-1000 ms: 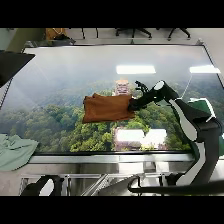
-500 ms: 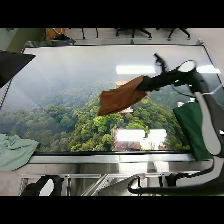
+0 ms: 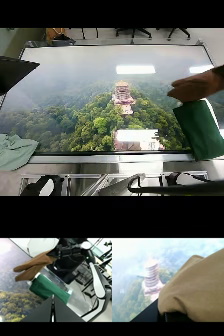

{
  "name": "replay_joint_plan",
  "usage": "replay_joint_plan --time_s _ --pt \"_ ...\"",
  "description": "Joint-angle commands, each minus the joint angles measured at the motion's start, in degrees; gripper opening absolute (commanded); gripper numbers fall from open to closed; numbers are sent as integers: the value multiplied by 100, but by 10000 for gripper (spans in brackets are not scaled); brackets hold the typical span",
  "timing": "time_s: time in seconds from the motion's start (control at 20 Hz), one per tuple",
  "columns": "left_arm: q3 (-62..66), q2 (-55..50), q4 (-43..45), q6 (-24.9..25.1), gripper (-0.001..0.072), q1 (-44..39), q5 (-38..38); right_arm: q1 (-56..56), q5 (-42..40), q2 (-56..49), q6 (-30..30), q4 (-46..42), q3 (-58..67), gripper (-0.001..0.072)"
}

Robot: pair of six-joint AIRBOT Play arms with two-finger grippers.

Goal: Fold the shirts.

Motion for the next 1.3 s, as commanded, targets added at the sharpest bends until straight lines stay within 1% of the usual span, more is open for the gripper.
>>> replay_joint_plan --time_s 0.0,0.15,0.2,0.3,0.5,0.6,0.75,0.8,0.85,0.9,0.95,1.0,1.1,1.25 --pt "0 -114 -2 35 14 -385 -98 -957 1099 262 251 -234 90 14" --pt "0 -402 -4 85 14 -1150 -184 -975 1827 470 828 -1335 87 14" --pt "0 -503 -9 98 14 -1408 -164 -973 1932 544 1010 -1510 70 14" --pt "0 -754 -7 144 14 -1816 -76 -979 1921 756 1097 -1794 68 14" --pt "0 -1281 -11 144 15 -2273 -35 -979 1921 1078 1410 -2610 -109 15" --pt "0 -1469 -15 149 14 -2389 -33 -979 1923 1189 1685 -2787 -514 16" --pt "0 -1663 -11 219 14 -2428 -20 -977 1921 1300 1864 -3032 -1388 24" --pt "2 -1714 -13 227 15 -2422 -22 -977 1921 1311 1864 -3228 -1635 49" --pt "0 -1757 -11 229 14 -2417 -26 -977 1921 1316 1862 -3554 -1818 248" --pt "2 -1794 -13 229 14 -2402 -52 -977 1921 1300 1862 -3882 -1891 425" --pt "2 -1823 -13 232 14 -2382 -79 -977 1902 1274 1858 -4148 -1884 471" --pt "0 -1834 0 232 14 -2374 -79 -977 1816 1266 1856 -4260 -1884 471" --pt "2 -1825 -17 234 14 -2288 -37 -975 1482 1261 1838 -4192 -1882 471" --pt "2 -1814 -15 232 15 -2092 -15 -975 988 1224 1838 -3657 -1882 470"
